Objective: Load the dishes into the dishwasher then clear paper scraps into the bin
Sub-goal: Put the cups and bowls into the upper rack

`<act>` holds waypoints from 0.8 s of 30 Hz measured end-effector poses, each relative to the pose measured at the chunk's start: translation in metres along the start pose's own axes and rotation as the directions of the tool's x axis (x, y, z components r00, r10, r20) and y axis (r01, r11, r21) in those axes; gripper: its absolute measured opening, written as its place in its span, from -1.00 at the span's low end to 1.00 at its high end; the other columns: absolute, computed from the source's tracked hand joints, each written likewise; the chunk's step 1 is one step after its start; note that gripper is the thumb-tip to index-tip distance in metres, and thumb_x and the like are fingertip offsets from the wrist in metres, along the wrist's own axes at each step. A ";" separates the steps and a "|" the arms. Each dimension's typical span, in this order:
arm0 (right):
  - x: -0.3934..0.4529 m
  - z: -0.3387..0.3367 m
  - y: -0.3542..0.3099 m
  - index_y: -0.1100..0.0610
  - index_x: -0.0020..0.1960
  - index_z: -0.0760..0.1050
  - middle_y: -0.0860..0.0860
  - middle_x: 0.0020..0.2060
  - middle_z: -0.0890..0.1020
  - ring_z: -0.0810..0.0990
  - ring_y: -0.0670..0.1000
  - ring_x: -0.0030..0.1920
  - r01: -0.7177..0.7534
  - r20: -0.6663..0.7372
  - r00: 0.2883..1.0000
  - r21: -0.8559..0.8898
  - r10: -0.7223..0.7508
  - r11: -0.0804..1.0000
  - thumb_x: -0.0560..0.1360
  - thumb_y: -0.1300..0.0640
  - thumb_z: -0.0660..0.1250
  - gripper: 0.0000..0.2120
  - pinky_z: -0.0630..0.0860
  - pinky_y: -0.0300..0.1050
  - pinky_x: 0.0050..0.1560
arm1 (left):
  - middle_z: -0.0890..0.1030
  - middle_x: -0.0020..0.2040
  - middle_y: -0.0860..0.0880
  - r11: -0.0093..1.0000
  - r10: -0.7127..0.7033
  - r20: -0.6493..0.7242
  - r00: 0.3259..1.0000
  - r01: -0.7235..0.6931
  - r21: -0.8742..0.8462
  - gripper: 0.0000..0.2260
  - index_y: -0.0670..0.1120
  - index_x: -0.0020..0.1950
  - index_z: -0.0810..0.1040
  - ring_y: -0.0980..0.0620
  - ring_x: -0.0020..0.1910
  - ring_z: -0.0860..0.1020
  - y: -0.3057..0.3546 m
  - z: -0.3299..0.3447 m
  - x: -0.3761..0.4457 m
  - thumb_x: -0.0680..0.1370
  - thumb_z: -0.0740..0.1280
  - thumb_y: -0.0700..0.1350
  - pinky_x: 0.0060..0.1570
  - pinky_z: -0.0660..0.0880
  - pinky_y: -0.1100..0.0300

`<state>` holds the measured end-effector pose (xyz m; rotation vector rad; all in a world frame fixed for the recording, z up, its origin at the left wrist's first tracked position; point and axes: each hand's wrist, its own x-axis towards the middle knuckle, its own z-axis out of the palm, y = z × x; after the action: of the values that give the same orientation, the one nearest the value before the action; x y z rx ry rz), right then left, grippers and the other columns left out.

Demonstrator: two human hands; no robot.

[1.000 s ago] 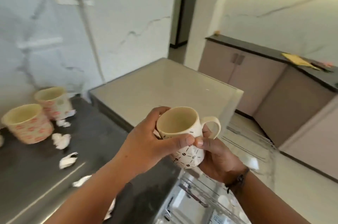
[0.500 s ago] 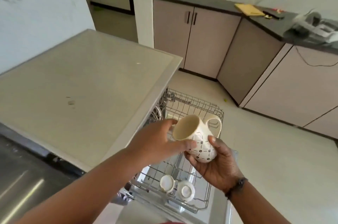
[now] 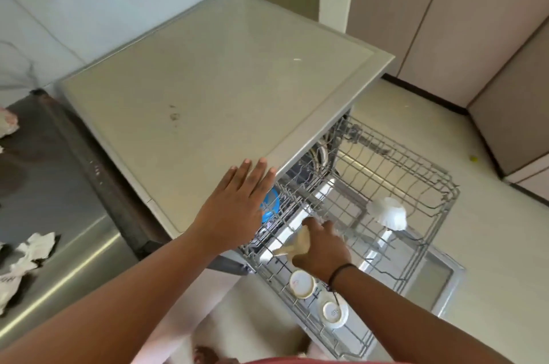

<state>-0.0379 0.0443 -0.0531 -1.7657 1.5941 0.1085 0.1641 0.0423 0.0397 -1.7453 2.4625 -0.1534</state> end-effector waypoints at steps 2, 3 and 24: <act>0.016 0.013 -0.015 -0.10 0.38 0.14 0.13 0.29 0.25 0.55 0.23 0.07 0.058 0.038 0.998 -0.135 -0.053 0.989 0.32 -0.07 0.45 -0.25 0.58 0.01 -0.13 | 0.18 0.53 -0.19 1.000 -0.008 0.017 1.000 0.008 -0.010 -0.27 -0.13 0.54 0.08 -0.23 0.48 0.20 -0.001 0.003 0.002 0.45 0.32 -0.03 0.43 0.19 -0.14; 0.023 0.019 -0.021 -0.09 0.40 0.13 0.15 0.30 0.23 0.56 0.23 0.06 0.068 0.057 0.997 -0.165 -0.059 0.984 0.33 -0.06 0.44 -0.25 0.58 0.01 -0.14 | 0.17 0.54 -0.18 1.000 -0.008 0.026 1.000 0.008 -0.017 -0.28 -0.12 0.55 0.07 -0.23 0.49 0.19 -0.001 0.004 0.003 0.46 0.31 -0.03 0.44 0.17 -0.13; 0.052 0.068 -0.040 0.00 0.49 0.02 0.19 0.28 0.19 0.60 0.23 0.03 0.119 0.282 0.959 -0.269 -0.040 0.956 0.31 0.17 0.46 -0.10 0.54 0.00 -0.09 | 0.01 0.58 -0.08 0.994 -0.020 0.059 0.998 0.026 -0.109 -0.24 -0.03 0.58 -0.04 -0.13 0.55 -0.02 -0.008 0.009 0.006 0.49 0.20 0.19 0.49 0.06 -0.09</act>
<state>0.0363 0.0377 -0.1108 -1.9319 1.3550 0.5441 0.1707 0.0341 0.0319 -1.7945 2.4539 0.0309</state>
